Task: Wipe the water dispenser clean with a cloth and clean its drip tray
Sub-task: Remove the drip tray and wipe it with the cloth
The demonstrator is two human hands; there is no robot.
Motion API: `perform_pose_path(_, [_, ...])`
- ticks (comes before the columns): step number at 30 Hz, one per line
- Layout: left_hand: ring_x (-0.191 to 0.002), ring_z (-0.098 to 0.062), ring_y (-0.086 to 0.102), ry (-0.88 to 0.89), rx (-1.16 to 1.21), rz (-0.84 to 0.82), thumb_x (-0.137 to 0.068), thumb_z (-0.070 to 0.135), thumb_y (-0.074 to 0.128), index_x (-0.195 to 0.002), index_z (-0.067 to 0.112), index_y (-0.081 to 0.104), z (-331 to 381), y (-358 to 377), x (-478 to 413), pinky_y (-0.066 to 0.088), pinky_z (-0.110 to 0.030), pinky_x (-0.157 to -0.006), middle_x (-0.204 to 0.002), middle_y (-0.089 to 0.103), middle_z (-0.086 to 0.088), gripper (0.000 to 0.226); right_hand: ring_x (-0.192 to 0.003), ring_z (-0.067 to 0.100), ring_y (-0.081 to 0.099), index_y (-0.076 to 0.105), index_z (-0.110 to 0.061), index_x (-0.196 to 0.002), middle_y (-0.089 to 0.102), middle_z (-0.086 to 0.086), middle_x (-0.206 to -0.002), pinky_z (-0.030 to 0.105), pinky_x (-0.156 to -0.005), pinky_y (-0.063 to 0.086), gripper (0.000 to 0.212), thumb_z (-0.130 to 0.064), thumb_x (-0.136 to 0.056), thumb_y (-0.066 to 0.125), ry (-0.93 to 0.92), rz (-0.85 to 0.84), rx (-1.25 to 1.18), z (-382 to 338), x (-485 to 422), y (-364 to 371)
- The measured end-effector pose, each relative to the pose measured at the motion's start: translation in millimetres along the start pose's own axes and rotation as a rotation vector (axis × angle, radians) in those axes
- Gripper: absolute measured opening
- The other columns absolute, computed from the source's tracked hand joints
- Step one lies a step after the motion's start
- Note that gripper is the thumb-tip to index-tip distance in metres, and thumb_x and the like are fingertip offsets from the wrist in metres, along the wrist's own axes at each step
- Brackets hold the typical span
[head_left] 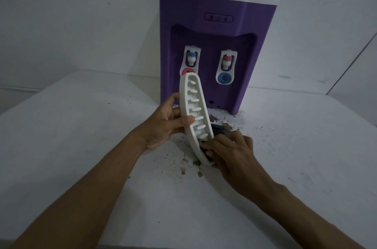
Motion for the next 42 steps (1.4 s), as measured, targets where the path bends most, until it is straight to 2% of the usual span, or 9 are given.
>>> perform_pose_path(11, [-0.108,-0.029,0.066,-0.013,0.009,0.021,-0.08,0.004,0.065,-0.133,0.017,0.042,-4,-5,-1,0.057,-0.041,-0.083,-0.116,0.069,-0.013,0.059,-0.09,0.013,0.048,0.063,-0.032,-0.111,0.063,-0.011,-0.107,0.025,-0.075,0.024,0.032,-0.038,-0.096,0.035,-0.012,0.039,0.024,4,10,-7])
perform_pose_path(16, [-0.109,-0.031,0.065,-0.021,0.013,0.018,-0.081,0.001,0.065,-0.134,0.015,0.04,-5,-7,0,0.057,-0.042,-0.083,-0.116,0.069,-0.015,0.06,-0.093,0.014,0.044,0.066,-0.032,-0.106,0.063,-0.009,-0.106,0.027,-0.076,0.023,0.018,-0.031,-0.091,0.055,0.013,0.05,0.184,3,7,-10])
perform_pose_path(19, [-0.109,-0.033,0.065,-0.02,0.02,0.018,-0.083,0.001,0.069,-0.135,0.015,0.04,-6,-9,0,0.057,-0.044,-0.084,-0.118,0.067,-0.017,0.061,-0.085,0.015,0.05,0.067,-0.029,-0.101,0.064,-0.008,-0.1,0.028,-0.073,0.032,0.026,-0.028,-0.075,0.076,-0.005,0.041,0.209,-10,4,-6])
perform_pose_path(22, [-0.109,-0.032,0.065,-0.022,0.023,0.019,-0.079,0.003,0.067,-0.132,0.017,0.043,-7,-11,0,0.057,-0.042,-0.082,-0.118,0.067,-0.016,0.06,-0.085,0.014,0.048,0.066,-0.031,-0.103,0.062,-0.011,-0.102,0.026,-0.075,0.024,0.021,-0.029,-0.082,0.07,-0.047,-0.003,0.201,-10,2,-5])
perform_pose_path(26, [-0.11,-0.033,0.064,-0.022,0.017,0.021,-0.082,0.001,0.07,-0.133,0.016,0.042,-6,-11,-1,0.057,-0.045,-0.085,-0.118,0.067,-0.016,0.06,-0.087,0.016,0.052,0.067,-0.031,-0.104,0.064,-0.01,-0.103,0.03,-0.072,0.034,0.029,-0.028,-0.077,0.077,0.013,-0.013,0.228,-3,3,-7])
perform_pose_path(30, [-0.11,-0.032,0.065,-0.023,0.029,0.017,-0.081,0.001,0.066,-0.135,0.016,0.04,-6,-10,-1,0.058,-0.042,-0.082,-0.118,0.067,-0.016,0.061,-0.087,0.014,0.05,0.066,-0.032,-0.106,0.064,-0.011,-0.105,0.028,-0.074,0.03,0.025,-0.029,-0.082,0.071,-0.036,-0.031,0.229,-6,2,-5])
perform_pose_path(35, [-0.107,-0.03,0.066,-0.034,0.019,0.021,-0.079,0.003,0.066,-0.131,0.018,0.043,-6,-10,-2,0.058,-0.041,-0.08,-0.113,0.07,-0.012,0.059,-0.09,0.01,0.048,0.064,-0.033,-0.105,0.066,-0.011,-0.103,0.026,-0.074,0.026,0.025,-0.042,-0.094,0.044,0.064,0.003,0.109,7,3,-12])
perform_pose_path(39, [-0.109,-0.031,0.066,-0.037,0.027,0.028,-0.08,0.003,0.067,-0.132,0.019,0.043,-8,-9,-3,0.058,-0.041,-0.08,-0.116,0.069,-0.013,0.06,-0.084,0.015,0.053,0.066,-0.029,-0.104,0.067,-0.007,-0.102,0.03,-0.073,0.035,0.029,-0.03,-0.076,0.076,-0.02,-0.047,0.221,-5,-1,-1])
perform_pose_path(42, [-0.109,-0.031,0.065,-0.029,0.036,0.026,-0.081,0.003,0.068,-0.132,0.018,0.043,-8,-10,-3,0.058,-0.04,-0.08,-0.116,0.069,-0.013,0.059,-0.082,0.014,0.052,0.067,-0.028,-0.103,0.066,-0.008,-0.103,0.027,-0.072,0.031,0.026,-0.027,-0.078,0.075,-0.044,-0.031,0.124,-8,0,-3])
Point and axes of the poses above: each hand's wrist, its own x-axis away from the middle knuckle, its own y-axis out of the palm, z = x × y, the point moved 7 cm from there along -x, towards the middle knuckle
